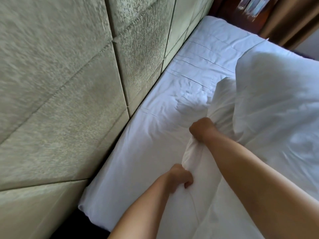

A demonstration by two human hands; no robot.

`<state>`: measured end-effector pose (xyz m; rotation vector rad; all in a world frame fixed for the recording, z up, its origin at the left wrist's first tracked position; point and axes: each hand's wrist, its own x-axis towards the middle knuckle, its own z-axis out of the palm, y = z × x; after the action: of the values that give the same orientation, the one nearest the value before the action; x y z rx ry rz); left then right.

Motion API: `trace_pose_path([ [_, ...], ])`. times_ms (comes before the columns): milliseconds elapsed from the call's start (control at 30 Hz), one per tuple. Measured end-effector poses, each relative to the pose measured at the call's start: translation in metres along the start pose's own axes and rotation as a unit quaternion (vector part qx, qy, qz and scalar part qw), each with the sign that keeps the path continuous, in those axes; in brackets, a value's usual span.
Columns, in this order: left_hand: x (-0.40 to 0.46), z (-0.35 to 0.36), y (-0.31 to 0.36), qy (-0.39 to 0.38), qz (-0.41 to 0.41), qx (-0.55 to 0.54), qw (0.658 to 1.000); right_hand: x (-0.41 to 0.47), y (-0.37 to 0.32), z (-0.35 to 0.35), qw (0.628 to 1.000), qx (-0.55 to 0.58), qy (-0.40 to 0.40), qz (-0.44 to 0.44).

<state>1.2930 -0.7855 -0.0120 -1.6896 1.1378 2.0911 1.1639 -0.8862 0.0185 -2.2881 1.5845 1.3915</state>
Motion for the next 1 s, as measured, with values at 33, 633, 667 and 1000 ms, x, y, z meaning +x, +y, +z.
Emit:
trace_pose_path([
  [33,-0.006,-0.007,0.002,0.005,0.005,0.001,1.0,-0.002,0.002,-0.01,1.0,0.001,0.005,-0.001],
  [633,-0.07,-0.214,-0.008,0.366,0.136,0.133,0.911,0.065,-0.034,-0.222,0.971,0.12,0.208,0.013],
  [667,-0.062,-0.209,-0.018,0.393,0.153,0.146,0.895,0.066,-0.036,-0.219,0.983,0.078,0.163,-0.01],
  [1000,-0.075,-0.224,-0.014,0.266,0.134,0.296,0.907,0.027,-0.056,-0.243,0.975,0.215,0.029,-0.039],
])
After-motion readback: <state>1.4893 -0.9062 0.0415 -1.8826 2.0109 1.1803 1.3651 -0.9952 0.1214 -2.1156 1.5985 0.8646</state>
